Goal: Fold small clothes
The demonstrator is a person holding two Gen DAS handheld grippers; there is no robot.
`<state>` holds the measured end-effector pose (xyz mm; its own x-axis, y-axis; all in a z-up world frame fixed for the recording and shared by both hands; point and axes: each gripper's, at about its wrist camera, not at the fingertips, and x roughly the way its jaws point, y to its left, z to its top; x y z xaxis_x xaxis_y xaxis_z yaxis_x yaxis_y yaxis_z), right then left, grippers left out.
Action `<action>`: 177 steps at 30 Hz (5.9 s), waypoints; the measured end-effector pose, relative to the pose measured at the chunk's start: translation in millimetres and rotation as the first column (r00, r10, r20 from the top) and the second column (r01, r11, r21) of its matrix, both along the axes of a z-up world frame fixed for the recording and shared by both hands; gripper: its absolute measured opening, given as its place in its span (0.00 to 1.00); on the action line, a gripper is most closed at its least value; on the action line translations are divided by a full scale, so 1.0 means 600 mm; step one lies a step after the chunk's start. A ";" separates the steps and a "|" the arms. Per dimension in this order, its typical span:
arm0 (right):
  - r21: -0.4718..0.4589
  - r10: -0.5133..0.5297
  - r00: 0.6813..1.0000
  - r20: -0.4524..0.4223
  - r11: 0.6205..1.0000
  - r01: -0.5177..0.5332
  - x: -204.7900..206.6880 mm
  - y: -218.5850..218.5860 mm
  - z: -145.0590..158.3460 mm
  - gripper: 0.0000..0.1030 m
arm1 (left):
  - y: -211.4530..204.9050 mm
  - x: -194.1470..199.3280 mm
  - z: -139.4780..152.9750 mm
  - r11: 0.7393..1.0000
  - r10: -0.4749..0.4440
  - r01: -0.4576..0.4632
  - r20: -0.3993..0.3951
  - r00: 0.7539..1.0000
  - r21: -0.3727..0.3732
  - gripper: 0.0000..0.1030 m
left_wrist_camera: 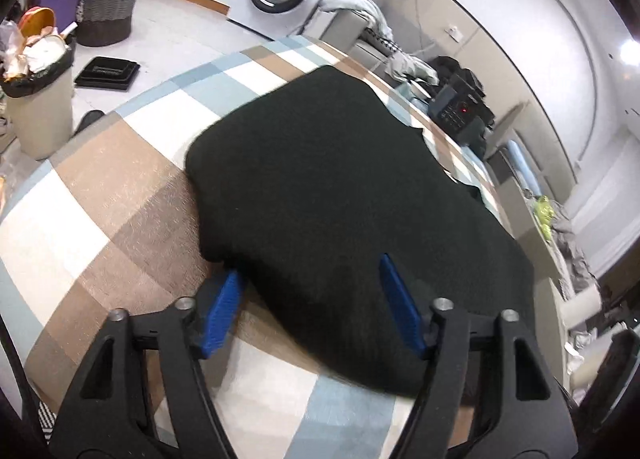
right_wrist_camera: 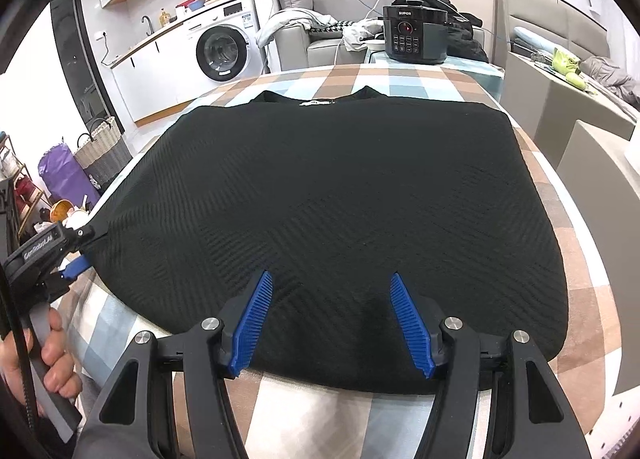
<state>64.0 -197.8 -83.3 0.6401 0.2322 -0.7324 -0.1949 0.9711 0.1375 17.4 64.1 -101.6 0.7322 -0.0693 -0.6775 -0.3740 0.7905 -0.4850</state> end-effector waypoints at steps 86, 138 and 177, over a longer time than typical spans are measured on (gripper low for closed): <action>0.317 -0.148 0.988 -0.031 0.936 0.150 -0.013 -0.124 0.042 0.62 | -0.194 0.004 0.103 0.799 -0.578 0.562 0.013 0.816 0.214 0.67; 0.346 -0.185 0.933 -0.308 0.892 0.291 -0.038 -0.162 0.001 0.17 | -0.232 0.026 0.072 0.759 -0.630 0.626 -0.042 0.776 0.181 0.68; 0.331 -0.117 0.987 -0.109 0.932 0.147 -0.068 -0.174 0.040 0.23 | -0.255 0.032 0.039 0.735 -0.650 0.658 -0.104 0.753 0.163 0.71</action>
<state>23.0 -302.2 -59.1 0.6201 0.3924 -0.6794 -0.0412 0.8810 0.4713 36.7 -89.1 -78.0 0.5253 -0.3976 -0.7523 0.2526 0.9171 -0.3083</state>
